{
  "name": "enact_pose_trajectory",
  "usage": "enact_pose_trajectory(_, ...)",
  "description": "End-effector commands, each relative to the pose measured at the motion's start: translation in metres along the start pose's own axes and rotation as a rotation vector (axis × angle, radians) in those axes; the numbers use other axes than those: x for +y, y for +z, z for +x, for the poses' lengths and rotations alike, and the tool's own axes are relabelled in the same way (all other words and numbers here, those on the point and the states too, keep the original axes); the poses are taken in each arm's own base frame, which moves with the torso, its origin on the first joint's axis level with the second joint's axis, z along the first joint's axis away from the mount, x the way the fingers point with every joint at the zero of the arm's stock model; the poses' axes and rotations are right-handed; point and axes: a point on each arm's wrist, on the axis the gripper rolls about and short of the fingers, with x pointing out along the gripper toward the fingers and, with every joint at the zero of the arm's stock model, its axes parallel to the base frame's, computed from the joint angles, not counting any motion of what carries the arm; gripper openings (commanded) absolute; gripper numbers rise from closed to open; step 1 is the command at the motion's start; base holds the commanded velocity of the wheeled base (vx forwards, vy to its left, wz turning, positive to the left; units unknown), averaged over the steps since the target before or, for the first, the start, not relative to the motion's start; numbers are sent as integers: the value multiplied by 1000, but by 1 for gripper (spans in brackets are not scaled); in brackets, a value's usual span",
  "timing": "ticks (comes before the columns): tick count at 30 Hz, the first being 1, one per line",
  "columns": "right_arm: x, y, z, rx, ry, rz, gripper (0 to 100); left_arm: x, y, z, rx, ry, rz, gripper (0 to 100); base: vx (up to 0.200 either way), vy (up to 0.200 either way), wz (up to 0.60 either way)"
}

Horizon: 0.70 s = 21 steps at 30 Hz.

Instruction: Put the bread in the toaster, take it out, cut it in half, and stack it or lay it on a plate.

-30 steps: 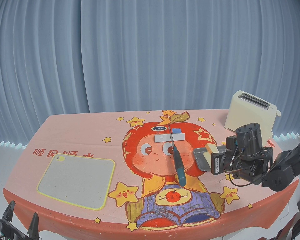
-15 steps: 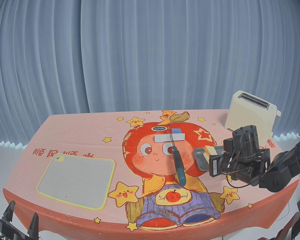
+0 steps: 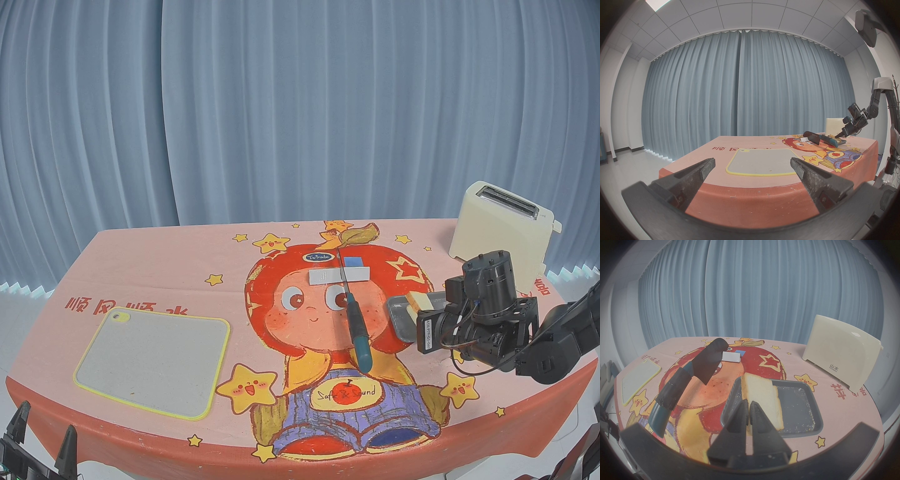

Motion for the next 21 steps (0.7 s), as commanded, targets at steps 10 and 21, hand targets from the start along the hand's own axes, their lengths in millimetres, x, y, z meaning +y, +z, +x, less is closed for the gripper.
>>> enact_pose_trajectory(10, 2, 0, 1, 1, 3, -3, 0, 0, -5, 0, 1, 0, 0, 100, 0, 0, 0)
enact_pose_trajectory(21, 3, 0, 0, -1, 6, -6, 0, 0, -5, 0, 1, 0, 0, 100, 0, 0, 0)
